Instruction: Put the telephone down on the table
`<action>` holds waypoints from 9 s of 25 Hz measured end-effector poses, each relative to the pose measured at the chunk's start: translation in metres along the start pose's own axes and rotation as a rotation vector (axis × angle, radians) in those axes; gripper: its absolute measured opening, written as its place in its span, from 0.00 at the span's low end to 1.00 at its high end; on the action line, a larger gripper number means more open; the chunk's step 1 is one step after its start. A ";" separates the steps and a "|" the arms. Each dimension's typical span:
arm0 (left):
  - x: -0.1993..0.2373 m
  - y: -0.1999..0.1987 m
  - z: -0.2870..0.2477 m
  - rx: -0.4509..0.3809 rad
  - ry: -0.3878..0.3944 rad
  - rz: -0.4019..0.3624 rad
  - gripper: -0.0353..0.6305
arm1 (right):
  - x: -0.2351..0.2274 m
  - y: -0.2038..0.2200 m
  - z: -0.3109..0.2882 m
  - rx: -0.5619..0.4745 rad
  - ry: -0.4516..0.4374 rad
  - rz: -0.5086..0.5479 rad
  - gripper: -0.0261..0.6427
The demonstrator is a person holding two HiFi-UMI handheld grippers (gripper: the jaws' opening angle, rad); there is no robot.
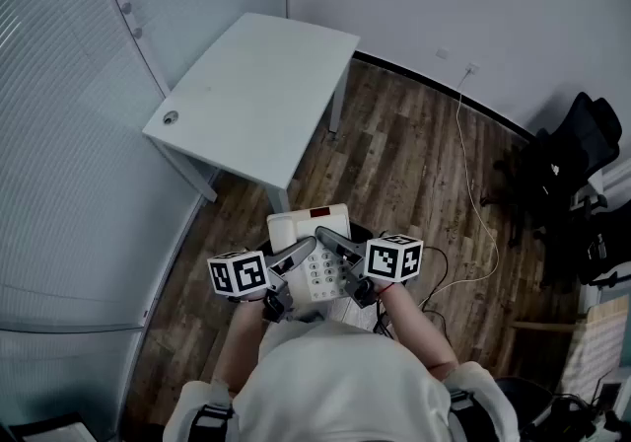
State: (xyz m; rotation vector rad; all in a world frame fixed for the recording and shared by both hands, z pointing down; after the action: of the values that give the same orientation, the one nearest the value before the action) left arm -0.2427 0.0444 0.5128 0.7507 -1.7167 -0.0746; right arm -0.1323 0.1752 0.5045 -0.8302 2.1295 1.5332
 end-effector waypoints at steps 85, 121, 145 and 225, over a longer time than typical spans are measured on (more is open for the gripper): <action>0.062 -0.142 -0.043 0.080 0.008 -0.002 0.70 | -0.039 -0.081 -0.121 -0.025 0.044 -0.050 0.53; 0.065 -0.282 -0.164 -0.227 -0.149 0.093 0.70 | -0.159 -0.260 -0.231 0.187 -0.214 0.067 0.53; 0.093 -0.306 -0.207 -0.563 -0.331 0.232 0.70 | -0.209 -0.305 -0.320 0.452 -0.495 0.173 0.53; 0.223 -0.293 -0.150 -0.784 -0.577 0.547 0.70 | -0.200 -0.213 -0.473 0.803 -0.525 0.199 0.53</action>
State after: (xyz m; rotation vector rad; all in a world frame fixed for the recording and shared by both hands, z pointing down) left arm -0.0004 -0.2509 0.6218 -0.3664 -2.1469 -0.5913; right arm 0.1724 -0.2726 0.6305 0.0602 2.1520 0.7073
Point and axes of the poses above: the fingertips, and each gripper's own axes: z backward along the fingers, x to its left, y out of its underside, the point moved 7 cm from there along z, backward along the fingers, and after that the axes turned 7 degrees about z, right-handed, at the moved point
